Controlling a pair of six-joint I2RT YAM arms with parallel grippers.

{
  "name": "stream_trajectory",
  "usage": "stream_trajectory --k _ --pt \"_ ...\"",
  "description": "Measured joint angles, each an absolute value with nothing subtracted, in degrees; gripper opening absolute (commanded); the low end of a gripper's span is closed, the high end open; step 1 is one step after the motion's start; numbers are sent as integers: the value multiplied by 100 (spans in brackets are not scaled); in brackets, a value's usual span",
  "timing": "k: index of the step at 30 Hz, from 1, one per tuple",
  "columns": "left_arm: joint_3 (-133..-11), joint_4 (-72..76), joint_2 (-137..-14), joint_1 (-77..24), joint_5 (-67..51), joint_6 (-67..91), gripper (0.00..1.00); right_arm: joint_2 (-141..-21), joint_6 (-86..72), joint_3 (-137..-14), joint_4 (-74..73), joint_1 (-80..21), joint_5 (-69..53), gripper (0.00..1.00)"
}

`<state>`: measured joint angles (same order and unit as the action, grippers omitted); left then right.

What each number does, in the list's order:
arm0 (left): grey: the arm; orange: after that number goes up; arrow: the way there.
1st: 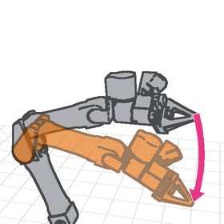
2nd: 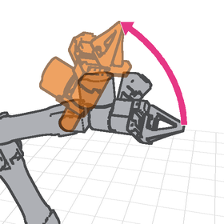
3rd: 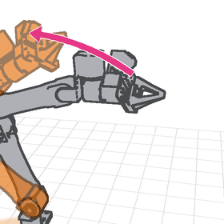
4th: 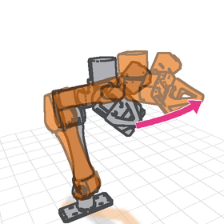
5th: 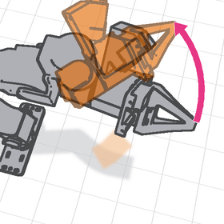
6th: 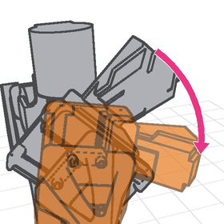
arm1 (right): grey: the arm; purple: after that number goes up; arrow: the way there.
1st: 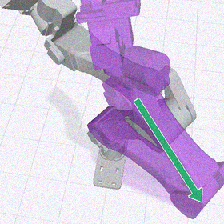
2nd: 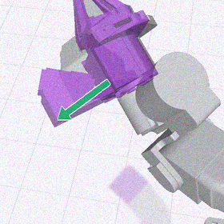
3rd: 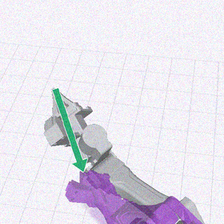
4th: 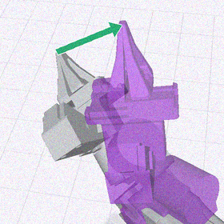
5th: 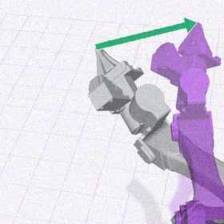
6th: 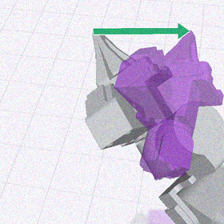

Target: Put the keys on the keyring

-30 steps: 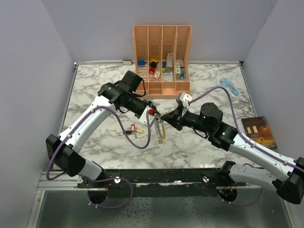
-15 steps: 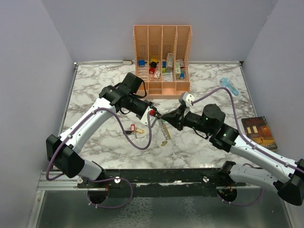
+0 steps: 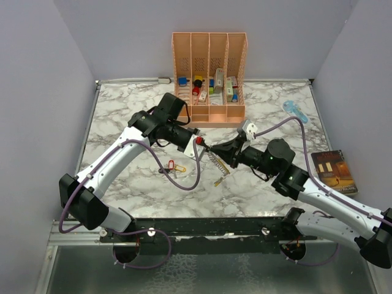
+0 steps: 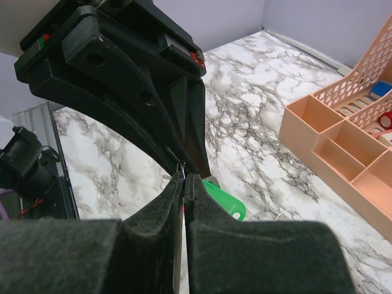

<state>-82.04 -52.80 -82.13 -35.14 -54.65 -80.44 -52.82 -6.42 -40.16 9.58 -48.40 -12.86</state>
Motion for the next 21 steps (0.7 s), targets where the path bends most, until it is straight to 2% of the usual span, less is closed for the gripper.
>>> stream_trajectory --k 13,21 --pt "-8197 -4947 -8213 -3520 -5618 -6906 0 -5000 -991 -2842 2950 -4836 -1083 2" --pt "-8193 -4661 -8213 -3435 -5769 -6337 0 -5190 -1166 -2550 3966 -4825 -987 2"
